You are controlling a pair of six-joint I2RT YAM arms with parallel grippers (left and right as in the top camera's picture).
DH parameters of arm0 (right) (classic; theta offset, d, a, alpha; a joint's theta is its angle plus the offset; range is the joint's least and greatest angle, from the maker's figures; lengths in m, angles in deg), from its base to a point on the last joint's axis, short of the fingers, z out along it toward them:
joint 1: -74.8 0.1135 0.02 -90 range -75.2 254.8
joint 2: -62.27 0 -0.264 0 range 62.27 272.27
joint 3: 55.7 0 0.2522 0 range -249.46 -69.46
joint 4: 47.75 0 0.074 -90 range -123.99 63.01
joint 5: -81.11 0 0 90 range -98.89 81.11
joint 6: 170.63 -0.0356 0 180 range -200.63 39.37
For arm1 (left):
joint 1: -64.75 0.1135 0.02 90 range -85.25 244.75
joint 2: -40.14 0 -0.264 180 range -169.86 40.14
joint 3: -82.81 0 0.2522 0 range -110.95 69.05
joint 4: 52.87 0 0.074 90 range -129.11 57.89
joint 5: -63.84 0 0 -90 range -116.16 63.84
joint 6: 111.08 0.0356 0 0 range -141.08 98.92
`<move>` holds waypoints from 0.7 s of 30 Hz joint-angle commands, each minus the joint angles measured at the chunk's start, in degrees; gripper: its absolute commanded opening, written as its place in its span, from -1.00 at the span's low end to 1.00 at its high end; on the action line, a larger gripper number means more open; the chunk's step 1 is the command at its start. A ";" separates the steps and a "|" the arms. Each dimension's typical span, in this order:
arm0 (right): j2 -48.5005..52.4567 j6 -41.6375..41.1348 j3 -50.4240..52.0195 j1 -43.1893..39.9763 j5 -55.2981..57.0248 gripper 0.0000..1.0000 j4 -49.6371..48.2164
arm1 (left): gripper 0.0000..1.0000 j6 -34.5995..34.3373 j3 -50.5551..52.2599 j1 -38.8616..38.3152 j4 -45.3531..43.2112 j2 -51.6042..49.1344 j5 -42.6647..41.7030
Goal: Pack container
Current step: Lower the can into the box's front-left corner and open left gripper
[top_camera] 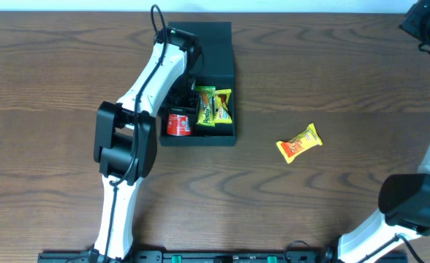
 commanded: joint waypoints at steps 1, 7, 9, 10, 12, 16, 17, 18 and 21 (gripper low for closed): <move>-0.46 -0.66 0.37 -0.57 -0.24 -0.90 0.24 | 0.18 0.42 -0.92 1.20 0.44 -0.07 0.63; -0.46 -0.66 0.37 -0.57 -0.22 -0.89 0.22 | 0.19 -0.26 -0.92 1.44 0.79 -0.07 0.59; -0.46 -0.66 0.37 -0.57 -0.22 -0.89 0.22 | 0.25 -0.31 -0.92 1.38 1.38 -0.07 0.13; -0.46 -0.66 0.37 -0.57 -0.22 -0.90 0.24 | 0.26 -0.72 -0.92 1.33 1.77 -0.07 0.13; -0.46 -0.66 0.37 -0.57 -0.22 -0.90 0.22 | 0.29 -1.38 -0.92 1.31 2.80 -0.07 -0.09; -0.46 -0.66 0.37 -0.57 -0.22 -0.90 0.24 | 0.31 -1.36 -0.92 1.31 4.90 -0.07 -1.20; -0.46 -0.66 0.37 -0.57 -0.22 -0.90 0.24 | 0.33 -1.36 -0.92 1.33 5.25 -0.07 -1.20; -0.46 -0.66 0.37 -0.57 -0.22 -0.90 0.22 | 0.38 -1.31 -0.92 1.33 5.51 -0.07 -1.18; -0.46 -0.63 0.37 -0.57 -0.20 -0.90 0.22 | 0.40 -1.33 -0.92 1.33 5.92 -0.07 -1.20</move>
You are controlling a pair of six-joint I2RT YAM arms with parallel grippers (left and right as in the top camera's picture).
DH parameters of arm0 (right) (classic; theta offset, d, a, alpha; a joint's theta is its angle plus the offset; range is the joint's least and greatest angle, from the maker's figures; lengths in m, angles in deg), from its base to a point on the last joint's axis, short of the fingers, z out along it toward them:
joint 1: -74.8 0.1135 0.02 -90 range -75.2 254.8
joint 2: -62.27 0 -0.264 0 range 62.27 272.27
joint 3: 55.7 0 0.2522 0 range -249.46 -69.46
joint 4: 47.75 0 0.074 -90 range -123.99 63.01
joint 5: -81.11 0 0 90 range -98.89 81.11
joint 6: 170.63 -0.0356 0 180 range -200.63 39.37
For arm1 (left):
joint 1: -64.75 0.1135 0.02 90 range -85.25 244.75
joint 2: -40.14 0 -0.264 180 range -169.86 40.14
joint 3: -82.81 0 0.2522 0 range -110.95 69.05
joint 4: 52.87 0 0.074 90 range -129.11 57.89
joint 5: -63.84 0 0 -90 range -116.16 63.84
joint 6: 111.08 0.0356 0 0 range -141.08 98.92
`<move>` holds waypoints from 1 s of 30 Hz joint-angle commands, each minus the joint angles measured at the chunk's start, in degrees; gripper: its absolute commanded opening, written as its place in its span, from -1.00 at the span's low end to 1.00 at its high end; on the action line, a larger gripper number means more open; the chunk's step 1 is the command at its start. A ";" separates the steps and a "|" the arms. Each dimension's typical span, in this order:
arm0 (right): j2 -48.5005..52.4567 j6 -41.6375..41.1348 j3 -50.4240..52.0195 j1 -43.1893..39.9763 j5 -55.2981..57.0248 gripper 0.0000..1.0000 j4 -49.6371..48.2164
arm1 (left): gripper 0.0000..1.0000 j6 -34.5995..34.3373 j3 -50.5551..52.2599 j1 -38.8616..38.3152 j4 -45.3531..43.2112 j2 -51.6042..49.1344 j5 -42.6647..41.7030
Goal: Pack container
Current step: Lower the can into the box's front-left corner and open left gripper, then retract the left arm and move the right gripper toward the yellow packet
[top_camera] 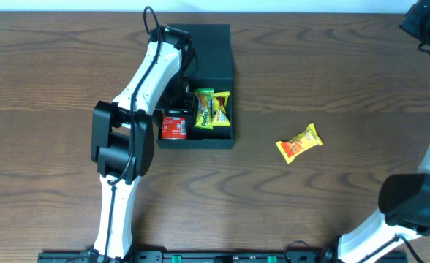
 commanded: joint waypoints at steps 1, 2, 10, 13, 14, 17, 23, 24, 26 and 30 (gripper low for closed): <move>-0.46 -0.63 0.37 -0.57 -0.20 -0.90 0.20 | 0.42 -0.22 -0.92 0.09 1.03 -0.07 -0.22; -0.46 -0.63 0.37 -0.57 -0.20 -0.90 0.20 | 0.44 -0.22 -0.92 0.09 1.16 -0.07 -0.22; -0.46 -0.63 0.37 -0.57 -0.20 -0.91 0.20 | 0.49 -0.24 -0.92 0.09 3.04 -0.07 -0.22; -0.46 -0.61 0.37 -0.57 -0.15 -0.90 0.20 | 0.61 -0.22 -0.94 0.09 2.84 -0.07 -0.20; -0.46 -0.61 0.37 -0.57 0.04 -0.91 0.22 | 0.64 -0.22 -1.03 0.09 2.75 -0.07 -0.15; -0.46 0.09 0.37 -0.57 0.96 -0.88 0.24 | 0.65 -0.24 -2.54 0.44 2.64 -0.04 -0.15; -0.46 1.38 0.37 0.17 5.42 -0.81 2.80 | 0.57 -0.15 -14.19 0.68 2.89 -0.02 0.59; -0.46 1.38 0.37 0.44 6.54 -0.80 3.43 | 0.57 -0.13 -15.98 0.68 2.89 -0.02 0.79; -0.46 1.36 0.37 1.14 8.72 -0.76 5.01 | 0.57 0.07 -19.89 0.68 3.28 -0.02 1.62; -0.46 -2.45 0.37 3.19 9.57 -0.55 10.27 | 0.56 1.09 -27.21 0.68 5.18 0.02 3.67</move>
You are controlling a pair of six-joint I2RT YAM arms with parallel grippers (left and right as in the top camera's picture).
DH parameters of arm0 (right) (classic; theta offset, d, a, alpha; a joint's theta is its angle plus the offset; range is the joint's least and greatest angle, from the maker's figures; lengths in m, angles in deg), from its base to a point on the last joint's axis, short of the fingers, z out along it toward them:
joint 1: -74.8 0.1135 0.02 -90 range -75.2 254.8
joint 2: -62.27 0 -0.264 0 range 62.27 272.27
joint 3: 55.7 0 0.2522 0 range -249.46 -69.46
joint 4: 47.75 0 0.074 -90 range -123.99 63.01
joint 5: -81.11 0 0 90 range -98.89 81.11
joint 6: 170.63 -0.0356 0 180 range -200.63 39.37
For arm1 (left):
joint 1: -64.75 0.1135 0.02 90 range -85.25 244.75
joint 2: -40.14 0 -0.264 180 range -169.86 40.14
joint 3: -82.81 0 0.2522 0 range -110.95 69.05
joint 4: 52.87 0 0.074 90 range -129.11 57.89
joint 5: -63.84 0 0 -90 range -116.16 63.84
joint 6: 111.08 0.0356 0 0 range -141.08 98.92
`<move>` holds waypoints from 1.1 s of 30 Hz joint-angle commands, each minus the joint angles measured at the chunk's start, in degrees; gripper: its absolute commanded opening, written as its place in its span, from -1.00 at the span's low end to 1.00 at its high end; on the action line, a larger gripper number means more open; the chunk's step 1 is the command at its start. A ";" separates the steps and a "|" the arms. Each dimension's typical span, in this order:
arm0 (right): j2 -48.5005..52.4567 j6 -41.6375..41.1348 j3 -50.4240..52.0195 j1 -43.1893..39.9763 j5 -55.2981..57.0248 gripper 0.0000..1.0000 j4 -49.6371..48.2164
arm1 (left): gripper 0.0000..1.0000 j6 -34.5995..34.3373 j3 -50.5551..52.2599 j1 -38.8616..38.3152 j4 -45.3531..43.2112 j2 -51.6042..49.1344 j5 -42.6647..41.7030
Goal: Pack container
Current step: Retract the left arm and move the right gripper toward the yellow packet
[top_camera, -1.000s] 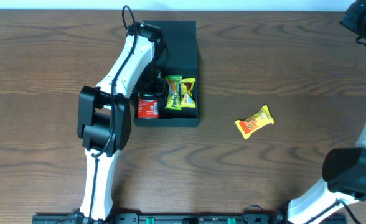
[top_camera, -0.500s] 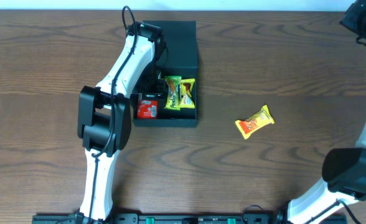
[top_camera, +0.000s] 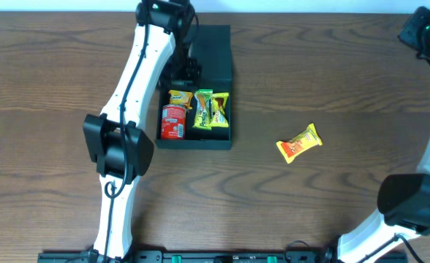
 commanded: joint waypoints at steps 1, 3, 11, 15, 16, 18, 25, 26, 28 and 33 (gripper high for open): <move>-0.46 -5.27 0.37 2.58 3.50 -0.47 3.89 | 0.58 1.03 -5.84 0.35 4.48 0.20 3.30; -0.46 -12.28 0.37 4.81 7.32 -0.29 8.94 | 0.89 0.85 -8.41 0.37 4.33 0.79 5.75; -0.46 -25.33 0.37 17.70 14.05 0.33 14.84 | 0.91 11.37 -12.24 0.79 -0.52 7.85 19.41; -0.46 -28.63 0.37 22.01 14.03 0.36 14.43 | 0.91 11.63 -12.24 3.15 -3.04 15.28 19.85; -0.46 -28.68 0.37 22.53 14.05 0.36 14.36 | 0.91 11.93 -12.24 3.91 -3.04 16.87 19.85; -0.46 -29.55 0.42 23.34 14.03 0.36 14.38 | 0.91 12.68 -12.24 5.84 -2.64 20.55 19.78; -0.46 -36.76 5.44 24.04 11.10 0.43 13.46 | 0.91 16.79 -12.09 15.26 -0.61 36.98 13.55; -0.46 -36.76 7.08 24.04 9.79 0.43 12.59 | 0.91 17.59 -11.87 15.74 -0.48 38.80 12.66; -0.46 -36.79 10.45 24.06 7.26 0.41 11.06 | 0.91 19.34 -10.99 15.72 0.09 42.66 12.68; -0.46 -38.27 19.10 24.06 3.48 0.40 6.03 | 0.91 22.67 -4.74 15.72 2.89 52.41 12.90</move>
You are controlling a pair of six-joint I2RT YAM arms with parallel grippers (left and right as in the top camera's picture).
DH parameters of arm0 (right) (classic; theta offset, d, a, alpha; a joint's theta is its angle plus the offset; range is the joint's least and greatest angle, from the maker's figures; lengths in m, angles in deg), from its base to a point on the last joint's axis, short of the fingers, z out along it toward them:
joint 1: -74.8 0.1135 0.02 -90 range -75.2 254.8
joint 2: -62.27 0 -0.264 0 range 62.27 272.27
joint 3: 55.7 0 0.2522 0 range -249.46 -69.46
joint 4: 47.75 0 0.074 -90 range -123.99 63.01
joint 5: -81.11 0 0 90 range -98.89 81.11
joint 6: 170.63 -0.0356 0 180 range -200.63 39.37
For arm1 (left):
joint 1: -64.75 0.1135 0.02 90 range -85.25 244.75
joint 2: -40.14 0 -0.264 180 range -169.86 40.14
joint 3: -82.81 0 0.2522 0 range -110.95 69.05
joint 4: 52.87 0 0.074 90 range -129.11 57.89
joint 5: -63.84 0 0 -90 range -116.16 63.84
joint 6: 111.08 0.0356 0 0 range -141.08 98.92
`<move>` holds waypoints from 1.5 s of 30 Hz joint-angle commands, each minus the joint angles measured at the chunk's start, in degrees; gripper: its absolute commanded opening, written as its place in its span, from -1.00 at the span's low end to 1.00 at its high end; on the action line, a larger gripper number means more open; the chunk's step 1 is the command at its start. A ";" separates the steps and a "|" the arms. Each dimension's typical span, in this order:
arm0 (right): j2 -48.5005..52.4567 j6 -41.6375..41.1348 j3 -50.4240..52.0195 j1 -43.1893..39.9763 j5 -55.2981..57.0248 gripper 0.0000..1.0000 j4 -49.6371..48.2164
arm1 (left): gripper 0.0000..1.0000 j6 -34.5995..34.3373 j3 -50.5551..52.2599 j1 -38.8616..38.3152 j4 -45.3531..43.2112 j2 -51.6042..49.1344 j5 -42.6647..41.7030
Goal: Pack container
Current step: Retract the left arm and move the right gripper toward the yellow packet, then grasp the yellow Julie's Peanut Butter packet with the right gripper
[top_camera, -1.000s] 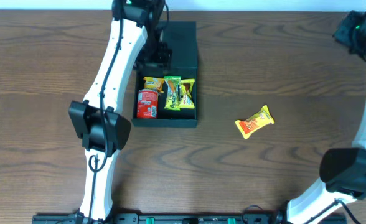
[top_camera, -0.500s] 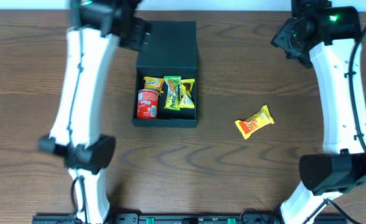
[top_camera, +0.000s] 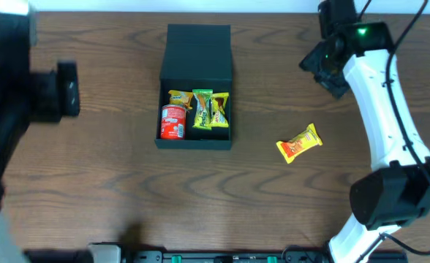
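The black container [top_camera: 195, 51] stands open at the back middle of the table, its lid laid back. Its front half holds a red packet [top_camera: 172, 121], a small yellow packet [top_camera: 178, 97] and two green-yellow packets [top_camera: 210, 109]. One orange-yellow snack packet [top_camera: 299, 143] lies loose on the wood to the right. My right arm reaches in from the back right, and its gripper [top_camera: 323, 67] hangs above the table behind the loose packet; its fingers do not show clearly. My left arm is a dark blur at the left edge, with its gripper end [top_camera: 58, 91] well away from the container.
The brown wooden table [top_camera: 91, 190] runs across the whole view. My right arm's white links [top_camera: 390, 124] cross the right side down to its base at the front right. A black rail lies along the front edge.
My left arm has left the back of the container and is now a blur at the far left. My right arm has come in from the back right corner to above the table.
My left gripper was down in the container's left compartment beside the red packet. Then the container sat slightly further left, and later the arm stood over the lid with a yellow packet showing behind the red one. Now the left arm is away and the right arm is in.
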 commanded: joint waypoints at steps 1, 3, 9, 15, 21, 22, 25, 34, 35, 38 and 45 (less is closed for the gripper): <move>-0.46 -2.08 3.85 0.48 -2.62 0.40 -2.36 | 0.91 4.22 5.97 0.17 3.23 5.44 -0.76; -0.46 -2.08 5.77 0.50 -3.06 0.40 -4.57 | 0.91 4.83 12.07 0.17 3.76 11.41 0.96; -0.44 -5.57 8.00 0.48 -3.91 0.40 -6.25 | 0.91 0.68 30.82 0.17 0.31 29.62 2.86; -0.44 -8.55 10.54 1.14 -5.42 0.38 -4.39 | 0.91 -5.33 55.10 0.17 -9.77 43.17 2.80; -0.46 -12.61 16.26 2.29 -5.44 0.31 0.28 | 0.91 -7.93 79.17 0.17 -23.41 46.60 -6.69; -0.46 -13.70 17.29 2.36 -5.53 0.29 1.31 | 0.91 -8.09 82.16 0.17 -26.45 46.60 -8.63; -0.46 -15.37 20.26 2.47 -6.47 0.22 2.12 | 0.91 -9.27 88.89 0.17 -33.83 46.60 -10.21; -0.46 -15.30 29.81 4.37 -8.13 0.12 -8.22 | 0.91 -9.57 99.71 0.20 -42.47 46.60 -4.98; -0.46 -15.30 30.71 4.59 -8.41 0.13 -9.64 | 0.91 -9.57 100.56 0.20 -42.71 46.60 -4.81; -0.46 -15.32 32.50 4.92 -8.39 0.15 -11.89 | 0.91 -9.57 102.03 0.20 -42.80 46.60 -4.81; -0.46 -15.32 33.09 4.85 -6.99 0.16 -9.40 | 0.91 -9.57 102.16 0.20 -42.84 46.60 -4.81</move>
